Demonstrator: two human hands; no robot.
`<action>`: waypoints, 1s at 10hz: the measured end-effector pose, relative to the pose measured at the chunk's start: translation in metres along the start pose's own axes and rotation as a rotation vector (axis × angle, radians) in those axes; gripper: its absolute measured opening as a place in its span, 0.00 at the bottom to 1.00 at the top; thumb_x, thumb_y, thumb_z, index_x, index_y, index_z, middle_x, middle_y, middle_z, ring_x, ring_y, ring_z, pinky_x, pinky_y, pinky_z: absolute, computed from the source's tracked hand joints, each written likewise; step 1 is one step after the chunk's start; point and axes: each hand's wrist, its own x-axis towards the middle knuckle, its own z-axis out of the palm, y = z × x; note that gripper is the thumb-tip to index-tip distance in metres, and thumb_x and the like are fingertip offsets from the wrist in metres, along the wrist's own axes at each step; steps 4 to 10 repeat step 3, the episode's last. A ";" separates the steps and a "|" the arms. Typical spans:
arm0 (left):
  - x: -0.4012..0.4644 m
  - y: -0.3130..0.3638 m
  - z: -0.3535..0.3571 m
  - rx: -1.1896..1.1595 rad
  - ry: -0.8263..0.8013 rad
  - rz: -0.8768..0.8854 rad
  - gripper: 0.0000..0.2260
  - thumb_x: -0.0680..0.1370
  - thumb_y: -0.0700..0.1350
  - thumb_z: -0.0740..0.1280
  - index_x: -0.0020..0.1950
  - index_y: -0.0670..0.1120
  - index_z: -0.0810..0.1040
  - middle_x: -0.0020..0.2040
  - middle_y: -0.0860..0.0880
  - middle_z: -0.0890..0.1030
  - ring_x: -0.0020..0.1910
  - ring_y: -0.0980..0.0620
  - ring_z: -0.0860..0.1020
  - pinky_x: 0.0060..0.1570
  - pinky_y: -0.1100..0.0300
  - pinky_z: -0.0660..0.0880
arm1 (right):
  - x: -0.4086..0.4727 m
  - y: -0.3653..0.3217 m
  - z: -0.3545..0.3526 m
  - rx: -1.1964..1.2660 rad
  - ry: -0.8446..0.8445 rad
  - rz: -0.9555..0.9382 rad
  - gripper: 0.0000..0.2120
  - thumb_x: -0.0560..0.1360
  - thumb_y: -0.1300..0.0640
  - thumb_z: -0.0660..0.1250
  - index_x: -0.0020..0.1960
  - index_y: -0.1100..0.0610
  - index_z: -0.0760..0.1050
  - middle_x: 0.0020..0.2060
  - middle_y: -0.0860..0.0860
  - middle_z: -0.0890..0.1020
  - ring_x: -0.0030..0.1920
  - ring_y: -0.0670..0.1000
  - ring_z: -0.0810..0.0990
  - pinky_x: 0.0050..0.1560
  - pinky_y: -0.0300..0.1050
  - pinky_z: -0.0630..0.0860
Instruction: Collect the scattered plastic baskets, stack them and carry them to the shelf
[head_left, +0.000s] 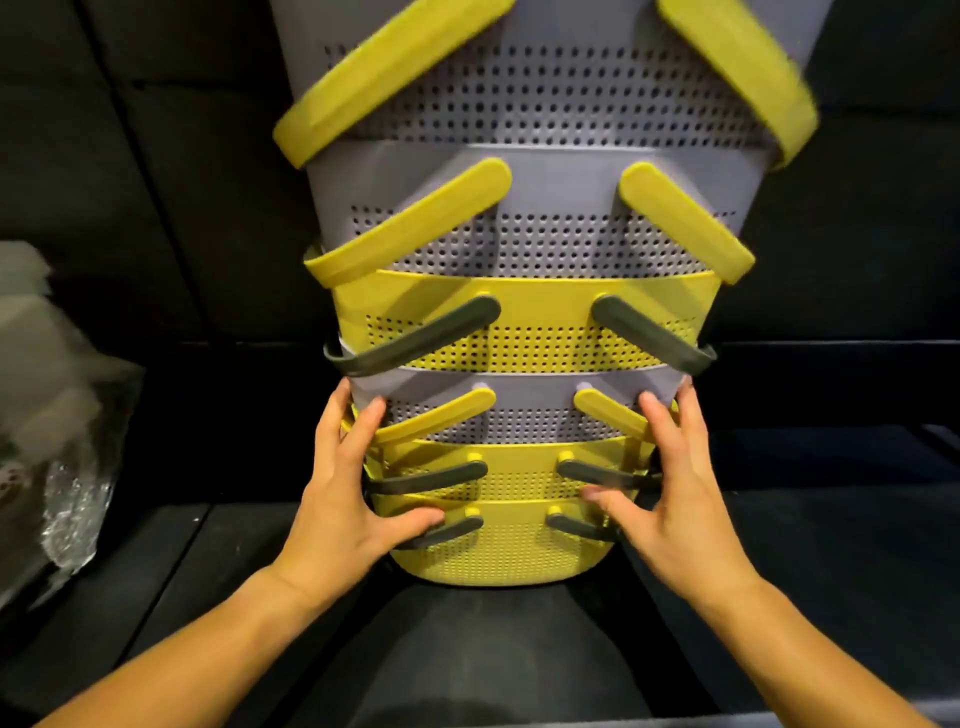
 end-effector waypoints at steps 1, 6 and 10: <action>0.004 0.017 -0.018 0.065 -0.104 -0.115 0.52 0.64 0.57 0.79 0.76 0.72 0.47 0.79 0.64 0.40 0.78 0.58 0.55 0.68 0.68 0.63 | 0.006 -0.023 -0.031 -0.107 -0.177 0.136 0.47 0.71 0.44 0.73 0.73 0.24 0.43 0.77 0.34 0.34 0.73 0.29 0.50 0.65 0.27 0.61; 0.027 0.076 -0.080 0.544 -0.315 0.130 0.32 0.78 0.68 0.56 0.79 0.65 0.47 0.80 0.48 0.57 0.65 0.54 0.76 0.50 0.67 0.75 | 0.024 -0.076 -0.090 -0.465 -0.550 0.172 0.39 0.74 0.30 0.60 0.70 0.23 0.33 0.77 0.40 0.33 0.79 0.55 0.41 0.74 0.53 0.60; 0.027 0.076 -0.080 0.544 -0.315 0.130 0.32 0.78 0.68 0.56 0.79 0.65 0.47 0.80 0.48 0.57 0.65 0.54 0.76 0.50 0.67 0.75 | 0.024 -0.076 -0.090 -0.465 -0.550 0.172 0.39 0.74 0.30 0.60 0.70 0.23 0.33 0.77 0.40 0.33 0.79 0.55 0.41 0.74 0.53 0.60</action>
